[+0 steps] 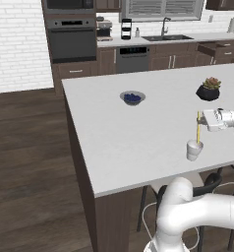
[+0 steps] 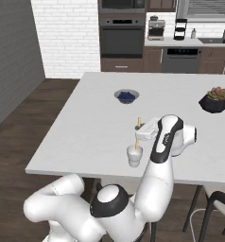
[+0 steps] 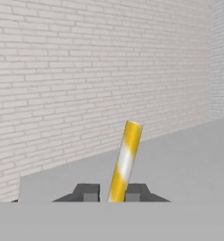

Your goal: Take a straw from the drawer in front and place it inside the glass cup on the dining counter.

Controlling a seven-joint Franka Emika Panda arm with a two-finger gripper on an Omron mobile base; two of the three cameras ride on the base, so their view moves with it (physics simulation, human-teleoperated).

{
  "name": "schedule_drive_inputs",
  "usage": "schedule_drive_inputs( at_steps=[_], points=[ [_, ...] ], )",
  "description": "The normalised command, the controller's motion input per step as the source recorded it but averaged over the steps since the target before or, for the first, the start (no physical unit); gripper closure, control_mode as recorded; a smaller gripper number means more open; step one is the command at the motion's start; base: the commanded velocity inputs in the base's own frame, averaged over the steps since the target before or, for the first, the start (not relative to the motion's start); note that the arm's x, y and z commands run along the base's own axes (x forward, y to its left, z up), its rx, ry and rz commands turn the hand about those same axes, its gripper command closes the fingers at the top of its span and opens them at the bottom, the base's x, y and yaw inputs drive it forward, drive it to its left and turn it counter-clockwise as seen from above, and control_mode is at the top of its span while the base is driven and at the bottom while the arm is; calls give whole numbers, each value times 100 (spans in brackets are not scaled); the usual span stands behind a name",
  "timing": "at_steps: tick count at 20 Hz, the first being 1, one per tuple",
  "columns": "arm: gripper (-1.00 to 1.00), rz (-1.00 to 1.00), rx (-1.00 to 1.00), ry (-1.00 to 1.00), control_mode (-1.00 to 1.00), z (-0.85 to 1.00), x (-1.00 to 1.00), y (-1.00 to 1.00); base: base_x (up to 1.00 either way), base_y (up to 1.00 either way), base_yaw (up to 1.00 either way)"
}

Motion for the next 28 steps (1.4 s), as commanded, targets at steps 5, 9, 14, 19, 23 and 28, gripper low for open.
schedule_drive_inputs(
  at_steps=[5,9,14,19,23,28],
  points=[
    [100,0,0,1,-100,0,2,0,0,0,0],
    [100,0,0,5,-100,-25,25,0,0,0,0],
    [100,0,0,0,-100,-33,23,0,0,0,0],
    [100,0,0,1,-100,-32,10,0,0,0,0],
    [100,0,0,1,-100,-29,1,7,0,0,0],
    [100,0,0,0,-100,-15,-24,20,0,0,0]
  ],
)
